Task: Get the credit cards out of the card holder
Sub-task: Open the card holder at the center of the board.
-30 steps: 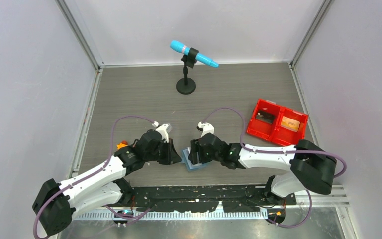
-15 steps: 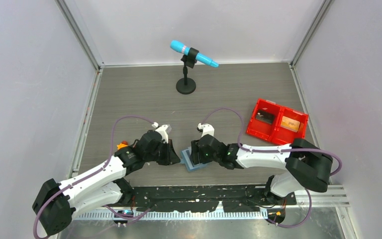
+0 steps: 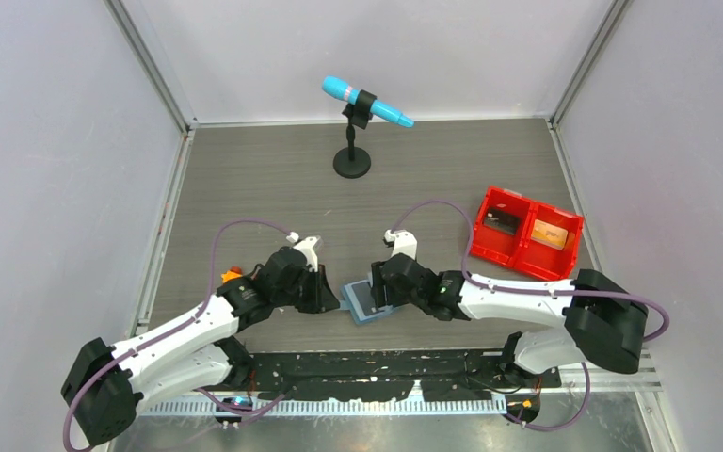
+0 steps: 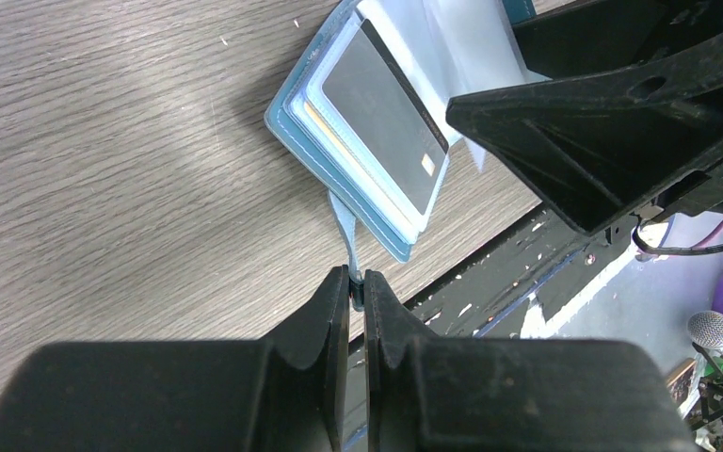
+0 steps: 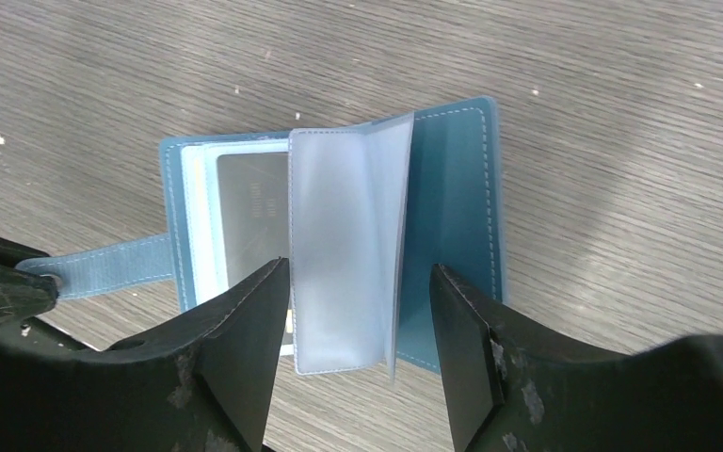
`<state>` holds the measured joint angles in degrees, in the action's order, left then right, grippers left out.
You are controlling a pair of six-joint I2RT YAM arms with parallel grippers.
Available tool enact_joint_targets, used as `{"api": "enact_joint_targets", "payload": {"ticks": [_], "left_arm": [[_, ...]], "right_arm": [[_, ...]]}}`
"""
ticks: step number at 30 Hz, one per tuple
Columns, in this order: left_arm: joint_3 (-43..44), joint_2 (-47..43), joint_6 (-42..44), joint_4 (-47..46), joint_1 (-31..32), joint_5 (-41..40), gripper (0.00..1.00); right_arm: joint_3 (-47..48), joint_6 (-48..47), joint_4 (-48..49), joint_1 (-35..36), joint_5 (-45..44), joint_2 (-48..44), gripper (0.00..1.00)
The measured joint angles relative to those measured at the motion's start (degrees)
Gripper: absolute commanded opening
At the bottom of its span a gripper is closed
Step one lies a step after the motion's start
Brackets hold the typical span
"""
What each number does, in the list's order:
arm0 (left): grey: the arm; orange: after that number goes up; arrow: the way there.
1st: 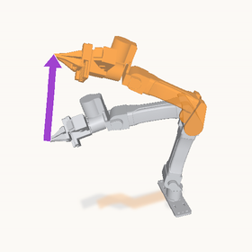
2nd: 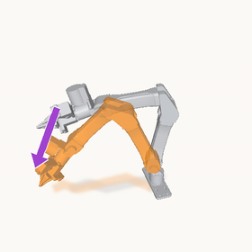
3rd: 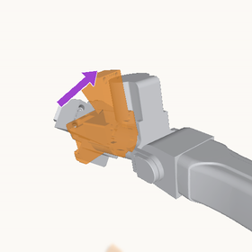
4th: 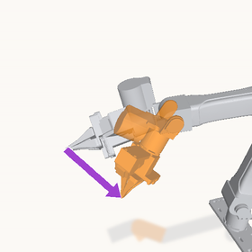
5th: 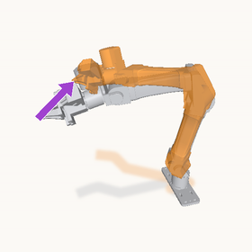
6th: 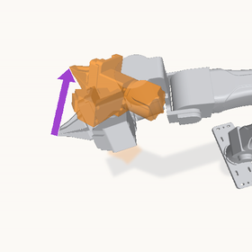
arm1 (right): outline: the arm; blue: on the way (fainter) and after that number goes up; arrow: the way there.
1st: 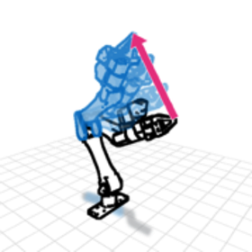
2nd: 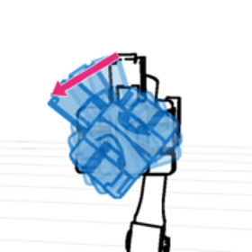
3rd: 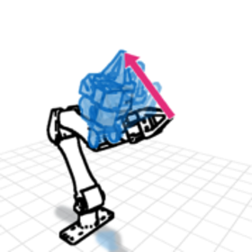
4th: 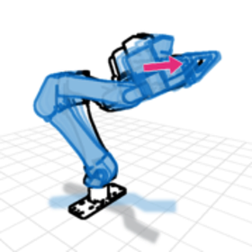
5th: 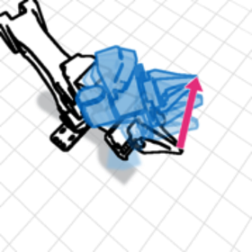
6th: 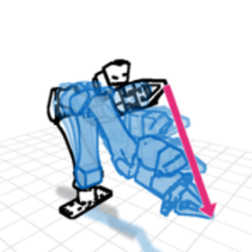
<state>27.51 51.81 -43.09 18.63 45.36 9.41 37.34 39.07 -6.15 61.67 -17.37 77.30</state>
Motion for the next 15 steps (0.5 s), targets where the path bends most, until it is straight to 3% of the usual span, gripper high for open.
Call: {"api": "enact_joint_targets", "payload": {"ticks": [15], "left_arm": [[0.0,0.83,0.02,0.33,0.0,-0.9,0.0]], "right_arm": [[-3.56,-0.44,-4.68,-2.03,-4.7,-2.8,0.5]]}}
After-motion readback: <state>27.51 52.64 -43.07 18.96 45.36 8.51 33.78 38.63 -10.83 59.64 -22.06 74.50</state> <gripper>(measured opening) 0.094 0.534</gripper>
